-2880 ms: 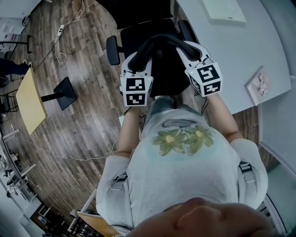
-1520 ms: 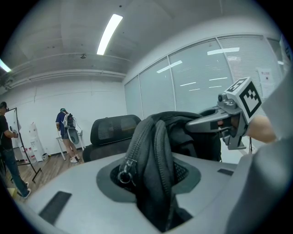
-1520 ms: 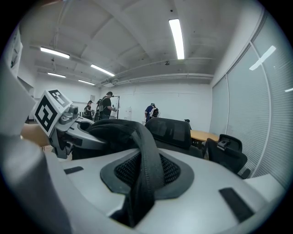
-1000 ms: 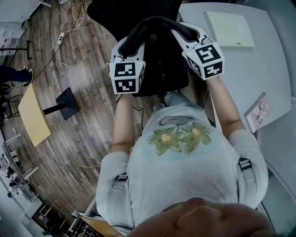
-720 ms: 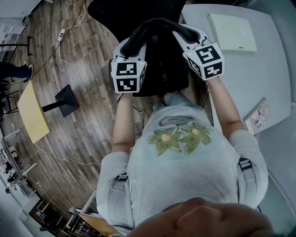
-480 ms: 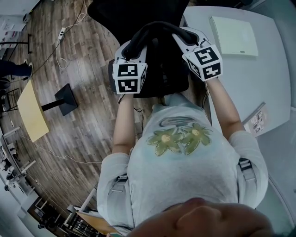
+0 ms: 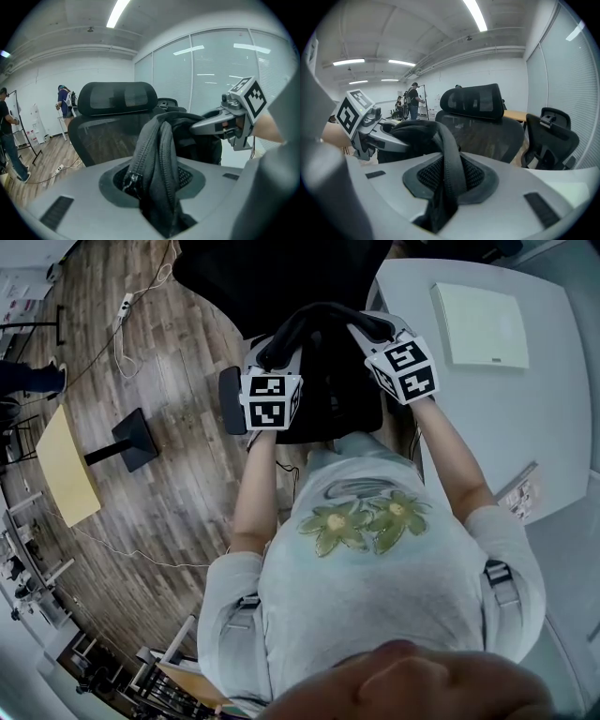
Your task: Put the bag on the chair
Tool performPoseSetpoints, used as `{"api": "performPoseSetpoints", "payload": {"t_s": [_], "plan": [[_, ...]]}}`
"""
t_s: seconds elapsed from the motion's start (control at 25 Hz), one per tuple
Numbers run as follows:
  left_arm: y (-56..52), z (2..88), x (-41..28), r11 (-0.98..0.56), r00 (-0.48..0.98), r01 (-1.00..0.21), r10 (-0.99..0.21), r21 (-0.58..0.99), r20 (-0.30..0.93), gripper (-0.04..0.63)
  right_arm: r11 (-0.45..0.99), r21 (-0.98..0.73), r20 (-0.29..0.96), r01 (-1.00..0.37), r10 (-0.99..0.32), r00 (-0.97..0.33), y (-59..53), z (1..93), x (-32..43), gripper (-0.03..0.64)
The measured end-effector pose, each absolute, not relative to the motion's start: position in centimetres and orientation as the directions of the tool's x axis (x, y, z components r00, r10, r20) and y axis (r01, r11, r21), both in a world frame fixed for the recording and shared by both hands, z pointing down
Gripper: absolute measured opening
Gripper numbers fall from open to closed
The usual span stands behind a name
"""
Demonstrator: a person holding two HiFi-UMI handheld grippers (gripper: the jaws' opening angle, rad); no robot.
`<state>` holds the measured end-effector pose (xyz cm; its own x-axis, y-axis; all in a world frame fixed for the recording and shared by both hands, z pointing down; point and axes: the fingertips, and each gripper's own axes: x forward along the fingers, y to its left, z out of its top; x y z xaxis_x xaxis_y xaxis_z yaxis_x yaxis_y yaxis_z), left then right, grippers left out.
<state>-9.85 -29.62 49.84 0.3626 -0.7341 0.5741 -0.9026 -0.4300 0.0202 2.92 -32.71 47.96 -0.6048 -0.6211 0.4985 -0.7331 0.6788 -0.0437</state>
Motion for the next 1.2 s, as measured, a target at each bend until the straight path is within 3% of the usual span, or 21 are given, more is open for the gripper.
{"api": "performPoseSetpoints", "payload": {"t_s": [1.2], "plan": [[-34.1, 59.5, -12.1, -0.459, 0.391, -0.886, -0.676, 0.059, 0.624, 0.199, 0.734, -0.096, 0.554, -0.672, -0.522, -0.648, -37.4, 57.6, 1.0, 0.095]]}}
